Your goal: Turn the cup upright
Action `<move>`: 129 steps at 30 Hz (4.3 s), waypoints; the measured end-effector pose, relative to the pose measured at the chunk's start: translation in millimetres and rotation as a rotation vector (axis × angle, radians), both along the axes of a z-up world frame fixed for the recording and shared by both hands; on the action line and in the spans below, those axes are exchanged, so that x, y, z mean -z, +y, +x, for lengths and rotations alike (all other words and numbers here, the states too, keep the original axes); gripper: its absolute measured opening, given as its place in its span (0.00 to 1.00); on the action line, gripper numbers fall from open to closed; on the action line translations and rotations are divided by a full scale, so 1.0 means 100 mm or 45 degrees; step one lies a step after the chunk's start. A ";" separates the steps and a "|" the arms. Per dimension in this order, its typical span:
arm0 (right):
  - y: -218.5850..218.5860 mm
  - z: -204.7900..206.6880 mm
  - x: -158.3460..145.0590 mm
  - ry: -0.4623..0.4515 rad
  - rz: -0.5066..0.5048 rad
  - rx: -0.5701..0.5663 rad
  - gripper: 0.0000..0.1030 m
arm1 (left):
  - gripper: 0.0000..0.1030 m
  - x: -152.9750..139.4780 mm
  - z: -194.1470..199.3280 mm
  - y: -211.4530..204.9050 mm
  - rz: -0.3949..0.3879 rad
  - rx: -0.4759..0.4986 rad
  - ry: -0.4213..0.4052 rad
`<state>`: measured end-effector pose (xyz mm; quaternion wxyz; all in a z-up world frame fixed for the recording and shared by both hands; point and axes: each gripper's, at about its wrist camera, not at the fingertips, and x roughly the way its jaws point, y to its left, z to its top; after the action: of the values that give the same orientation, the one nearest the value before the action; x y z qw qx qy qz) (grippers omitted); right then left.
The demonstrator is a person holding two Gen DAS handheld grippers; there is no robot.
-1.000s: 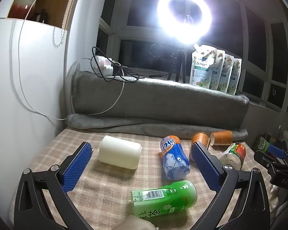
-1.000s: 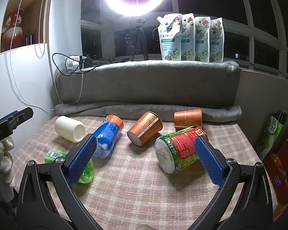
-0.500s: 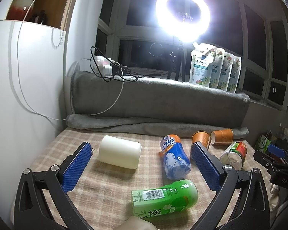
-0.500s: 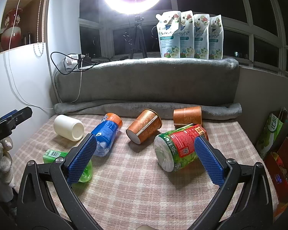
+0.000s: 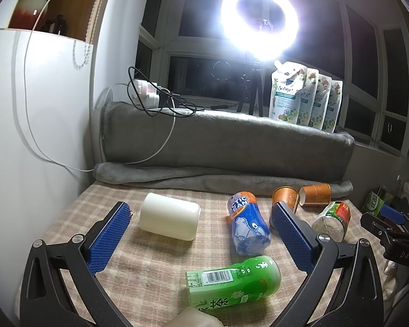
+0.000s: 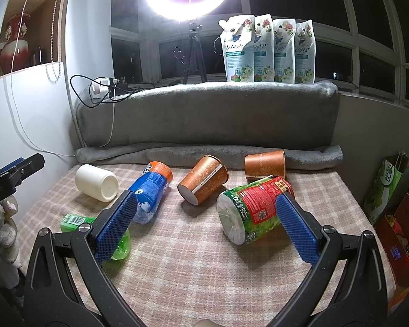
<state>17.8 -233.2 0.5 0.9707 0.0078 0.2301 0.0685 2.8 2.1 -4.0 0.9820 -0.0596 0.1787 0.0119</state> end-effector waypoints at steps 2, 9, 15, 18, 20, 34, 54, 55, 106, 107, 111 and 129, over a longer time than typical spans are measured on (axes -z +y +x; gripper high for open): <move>-0.02 -0.01 0.00 -0.001 0.001 0.002 1.00 | 1.00 0.00 0.00 -0.01 0.000 0.001 0.000; -0.01 0.00 0.00 0.002 0.001 0.002 1.00 | 1.00 -0.01 0.00 -0.01 0.003 -0.003 -0.002; -0.01 0.00 0.00 0.005 0.006 0.002 1.00 | 1.00 -0.02 0.00 -0.01 -0.001 0.000 -0.001; -0.02 0.01 0.00 0.008 0.008 0.002 1.00 | 1.00 -0.02 0.00 -0.01 0.000 0.001 -0.001; -0.03 0.03 0.02 0.010 0.012 0.005 1.00 | 1.00 -0.01 0.00 -0.01 -0.001 0.000 -0.002; -0.04 0.04 0.03 0.016 0.019 0.003 1.00 | 1.00 -0.02 0.00 -0.01 -0.002 -0.001 -0.005; 0.02 0.22 0.03 0.069 0.042 -0.024 1.00 | 1.00 0.02 0.02 0.07 -0.017 -0.005 0.013; 0.01 0.24 0.03 0.078 0.053 -0.030 1.00 | 1.00 0.02 0.01 0.08 -0.018 -0.007 0.015; 1.12 2.18 0.92 0.982 0.238 -0.272 0.66 | 1.00 0.11 -0.22 0.60 -0.126 -0.079 0.076; 1.00 2.10 0.81 0.965 0.248 -0.277 0.66 | 1.00 0.10 -0.21 0.59 -0.122 -0.074 0.077; 0.78 1.84 0.53 0.905 0.279 -0.303 0.66 | 1.00 0.07 -0.20 0.47 -0.115 -0.032 0.082; 0.08 0.69 0.56 0.991 0.428 -0.296 0.66 | 0.99 0.18 0.01 -0.13 -0.179 0.216 0.255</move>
<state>86.5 -224.7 -55.9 0.7828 0.1650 0.5637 0.2056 3.6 -10.7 -21.9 0.9501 -0.1116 0.2806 -0.0780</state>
